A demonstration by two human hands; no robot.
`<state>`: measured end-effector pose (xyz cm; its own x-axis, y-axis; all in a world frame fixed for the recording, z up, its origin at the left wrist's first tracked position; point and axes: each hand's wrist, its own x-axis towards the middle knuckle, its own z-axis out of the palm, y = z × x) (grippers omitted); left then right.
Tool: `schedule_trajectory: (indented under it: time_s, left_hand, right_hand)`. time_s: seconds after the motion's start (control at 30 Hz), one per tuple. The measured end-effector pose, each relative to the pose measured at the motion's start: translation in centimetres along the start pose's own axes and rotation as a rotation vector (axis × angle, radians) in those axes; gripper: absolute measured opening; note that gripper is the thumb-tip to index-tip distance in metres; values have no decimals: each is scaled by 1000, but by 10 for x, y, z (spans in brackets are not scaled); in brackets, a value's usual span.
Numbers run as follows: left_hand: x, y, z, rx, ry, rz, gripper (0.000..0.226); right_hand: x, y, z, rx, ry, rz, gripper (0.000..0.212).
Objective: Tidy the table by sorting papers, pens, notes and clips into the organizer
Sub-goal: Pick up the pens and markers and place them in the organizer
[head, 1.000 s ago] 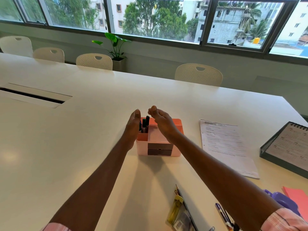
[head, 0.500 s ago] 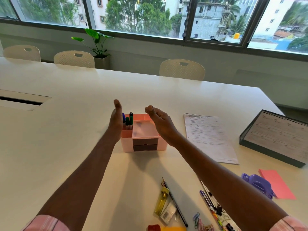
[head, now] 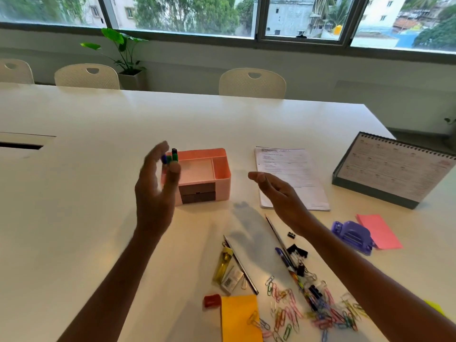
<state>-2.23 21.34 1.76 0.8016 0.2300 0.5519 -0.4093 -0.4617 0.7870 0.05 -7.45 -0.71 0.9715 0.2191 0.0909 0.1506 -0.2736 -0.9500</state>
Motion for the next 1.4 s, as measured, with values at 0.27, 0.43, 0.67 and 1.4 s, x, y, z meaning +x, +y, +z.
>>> schedule_trajectory:
  time_s: [0.27, 0.43, 0.67, 1.4]
  left_hand:
    - [-85, 14, 44, 124, -501, -204, 75]
    - [-110, 12, 58, 439, -838, -241, 92]
    - [-123, 16, 63, 356, -778, -328, 57]
    - [-139, 52, 68, -11, -265, -417, 42]
  right_hand:
    - [-78, 15, -22, -1, 76, 108, 64]
    - [-121, 26, -21, -53, 93, 121, 31]
    - [-150, 44, 23, -361, 104, 20, 21]
    - [-153, 37, 54, -521, 235, 27, 27]
